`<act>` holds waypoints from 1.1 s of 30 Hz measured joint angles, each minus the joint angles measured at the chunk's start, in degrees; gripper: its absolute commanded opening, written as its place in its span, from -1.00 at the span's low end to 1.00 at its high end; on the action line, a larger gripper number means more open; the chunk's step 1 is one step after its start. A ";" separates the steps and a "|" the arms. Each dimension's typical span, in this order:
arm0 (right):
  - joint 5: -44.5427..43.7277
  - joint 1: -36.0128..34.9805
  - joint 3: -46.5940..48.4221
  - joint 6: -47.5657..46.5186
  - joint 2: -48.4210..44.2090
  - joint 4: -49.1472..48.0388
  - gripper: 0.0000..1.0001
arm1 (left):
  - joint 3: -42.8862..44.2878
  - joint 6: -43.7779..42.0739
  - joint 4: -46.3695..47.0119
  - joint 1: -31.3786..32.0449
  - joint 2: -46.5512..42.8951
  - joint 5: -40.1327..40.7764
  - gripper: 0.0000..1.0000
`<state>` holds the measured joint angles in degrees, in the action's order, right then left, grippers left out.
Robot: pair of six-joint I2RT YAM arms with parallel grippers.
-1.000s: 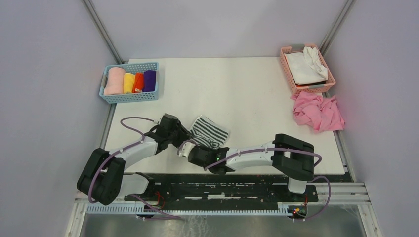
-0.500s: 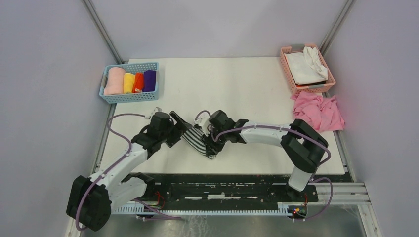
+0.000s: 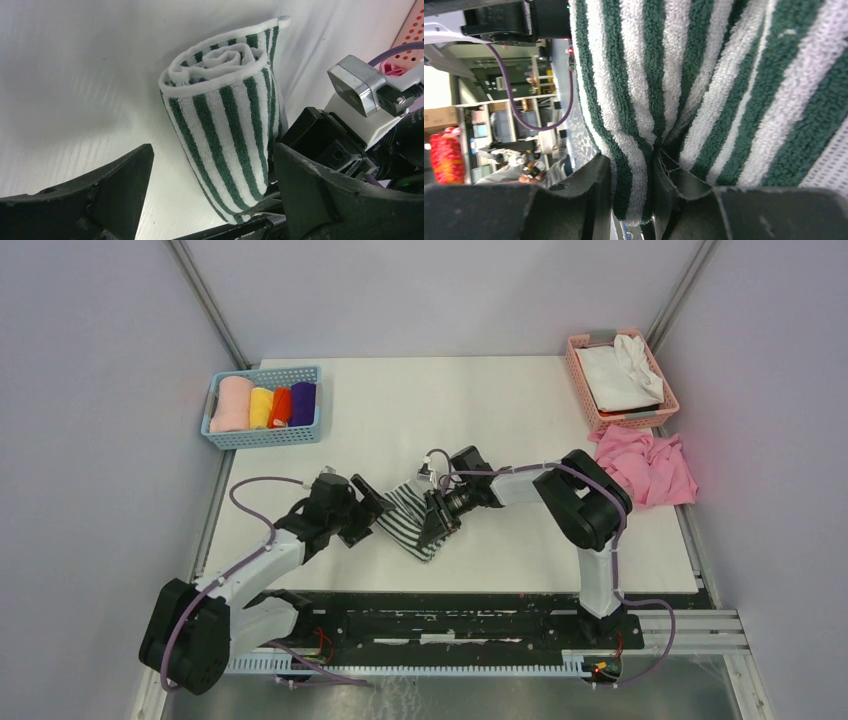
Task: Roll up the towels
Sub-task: Roll the towel at the center of the board.
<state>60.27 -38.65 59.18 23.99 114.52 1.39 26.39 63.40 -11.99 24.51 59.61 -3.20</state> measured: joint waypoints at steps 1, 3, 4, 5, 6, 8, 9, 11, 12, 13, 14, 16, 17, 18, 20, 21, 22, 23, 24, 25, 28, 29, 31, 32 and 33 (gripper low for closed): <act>0.85 0.20 -0.28 0.96 0.48 -1.05 -0.97 | 0.00 0.00 0.74 0.00 1.07 -0.26 0.90; 2.19 0.57 -0.90 2.84 1.38 -3.08 -0.97 | 0.13 0.00 2.38 0.00 3.52 -0.46 0.88; 2.97 0.83 -1.22 3.78 1.92 -4.17 -0.97 | 0.46 0.00 3.21 0.00 5.11 -0.46 0.87; 3.61 1.01 -1.46 4.52 2.40 -4.96 -0.96 | 0.94 -0.02 3.91 0.00 6.84 -0.46 0.86; 4.28 1.27 -1.68 5.22 2.89 -5.75 -0.96 | 1.49 -0.04 4.59 0.00 8.46 -0.44 0.84; 5.18 1.62 -1.95 6.08 3.43 -6.71 -0.92 | 2.67 -0.07 5.77 0.00 11.32 -0.42 0.76; 5.38 1.68 -1.97 6.23 3.52 -6.84 -0.90 | 3.41 -0.17 6.54 0.00 13.16 -0.39 0.70; 5.31 1.68 -1.99 6.08 3.54 -6.71 -0.83 | 4.33 -0.33 7.41 0.00 15.72 -0.35 0.55; 5.25 1.68 -1.97 5.73 3.52 -6.36 -0.80 | 4.76 -0.46 7.87 0.00 17.14 -0.35 0.46; 5.11 1.70 -1.97 5.31 3.43 -5.84 -0.76 | 5.16 -0.52 8.33 0.00 18.40 -0.52 0.37; 4.76 1.70 -1.97 4.90 3.19 -5.16 -0.69 | 5.53 -0.57 8.70 0.00 19.10 -0.55 0.26; 3.41 1.68 -2.12 3.85 2.03 -3.67 -0.54 | 5.95 -1.03 9.25 0.02 20.44 -0.52 0.00; 2.56 1.66 -2.36 3.32 1.36 -3.06 -0.48 | 5.97 -1.16 9.33 0.04 20.70 -0.55 -0.10; 1.05 1.62 -2.60 2.40 0.22 -1.77 -0.42 | 5.97 -1.40 9.18 0.11 20.87 -0.59 -0.15; -1.55 1.46 -2.84 0.50 -1.86 0.61 -0.25 | 5.97 -1.60 9.18 0.35 20.96 -0.81 -0.28; -3.56 1.27 -2.95 -0.61 -3.30 2.25 -0.16 | 5.99 -1.70 9.16 0.39 20.96 -0.92 -0.31; -5.46 1.09 -3.10 -1.68 -4.90 3.76 -0.10 | 6.01 -1.77 9.09 0.44 20.96 -1.09 -0.31; -7.26 0.87 -3.21 -2.60 -6.43 5.14 -0.05 | 6.05 -1.81 9.03 0.52 20.94 -1.20 -0.31; -9.92 0.52 -3.30 -3.78 -8.44 6.88 -0.02 | 6.10 -1.84 8.83 0.63 20.90 -1.22 -0.31; -11.93 0.17 -3.37 -4.74 -10.16 8.41 0.02 | 6.14 -1.84 8.70 0.74 20.90 -1.25 -0.31; -20.02 -1.44 -3.37 -7.80 -16.70 14.25 0.22 | 6.21 -1.81 8.17 1.20 20.72 -1.18 -0.31; -22.95 -2.29 -3.34 -8.72 -18.93 16.46 0.31 | 6.27 -1.81 7.93 1.36 20.68 -0.92 -0.31; -29.20 -4.15 -3.10 -10.23 -23.06 21.16 0.39 | 6.43 -1.84 7.52 1.60 20.59 -0.17 -0.31; -32.48 -5.40 -2.89 -11.02 -24.87 23.30 0.48 | 6.51 -1.84 7.32 1.68 20.59 0.11 -0.31; -36.13 -7.13 -2.43 -11.82 -26.62 25.51 0.59 | 6.62 -1.86 7.13 1.79 20.59 0.33 -0.31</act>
<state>24.14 -45.78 56.75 12.16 87.90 26.89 33.01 61.54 -4.86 26.30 80.20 -2.87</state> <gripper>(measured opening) 0.685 0.424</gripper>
